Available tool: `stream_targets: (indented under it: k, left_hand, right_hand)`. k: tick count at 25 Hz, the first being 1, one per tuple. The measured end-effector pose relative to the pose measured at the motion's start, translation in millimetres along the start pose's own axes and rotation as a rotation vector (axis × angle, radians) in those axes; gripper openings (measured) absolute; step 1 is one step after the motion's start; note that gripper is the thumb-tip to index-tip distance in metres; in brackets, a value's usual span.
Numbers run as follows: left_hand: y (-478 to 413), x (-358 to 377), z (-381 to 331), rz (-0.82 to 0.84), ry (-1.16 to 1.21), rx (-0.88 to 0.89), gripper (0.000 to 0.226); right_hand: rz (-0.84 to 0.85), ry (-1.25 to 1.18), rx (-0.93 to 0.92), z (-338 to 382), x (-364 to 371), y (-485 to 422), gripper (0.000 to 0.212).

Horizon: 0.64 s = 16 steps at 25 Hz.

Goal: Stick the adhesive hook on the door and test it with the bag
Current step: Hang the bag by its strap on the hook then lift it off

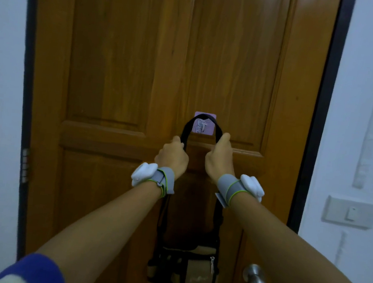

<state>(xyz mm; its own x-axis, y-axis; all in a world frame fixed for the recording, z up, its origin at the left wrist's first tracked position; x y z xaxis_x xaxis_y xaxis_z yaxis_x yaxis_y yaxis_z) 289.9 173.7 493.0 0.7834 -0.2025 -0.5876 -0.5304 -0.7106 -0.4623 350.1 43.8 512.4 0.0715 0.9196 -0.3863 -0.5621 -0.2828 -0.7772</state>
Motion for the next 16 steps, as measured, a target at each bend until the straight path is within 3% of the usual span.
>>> stream_targets:
  k: [4,9,16]
  left_hand:
    - [26,-26,0,-0.012,0.243,0.042,0.017]
    - [69,-52,10,-0.094,0.476,0.144,0.024]
    - [104,-40,91,-0.006,0.448,-0.019,0.021]
  right_hand:
    - [-0.128,-0.065,-0.109,31,-15,24,0.041]
    - [-0.232,-0.16,-0.118,58,-26,54,0.02]
    - [-0.079,-0.247,-0.063,39,7,111,0.035]
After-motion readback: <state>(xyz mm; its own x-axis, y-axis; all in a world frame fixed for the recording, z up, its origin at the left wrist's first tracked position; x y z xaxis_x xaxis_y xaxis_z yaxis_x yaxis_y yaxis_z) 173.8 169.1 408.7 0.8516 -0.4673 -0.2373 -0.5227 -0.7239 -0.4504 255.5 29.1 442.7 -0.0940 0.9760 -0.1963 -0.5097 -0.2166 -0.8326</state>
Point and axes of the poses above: each hand's wrist, its own y-axis away from the middle knuckle, its own x-axis out of the palm, z = x × y, the point moved 8 cm from there along -y, towards the middle knuckle, and after that the axes turned 10 degrees about -x, right-handed, at the moved point
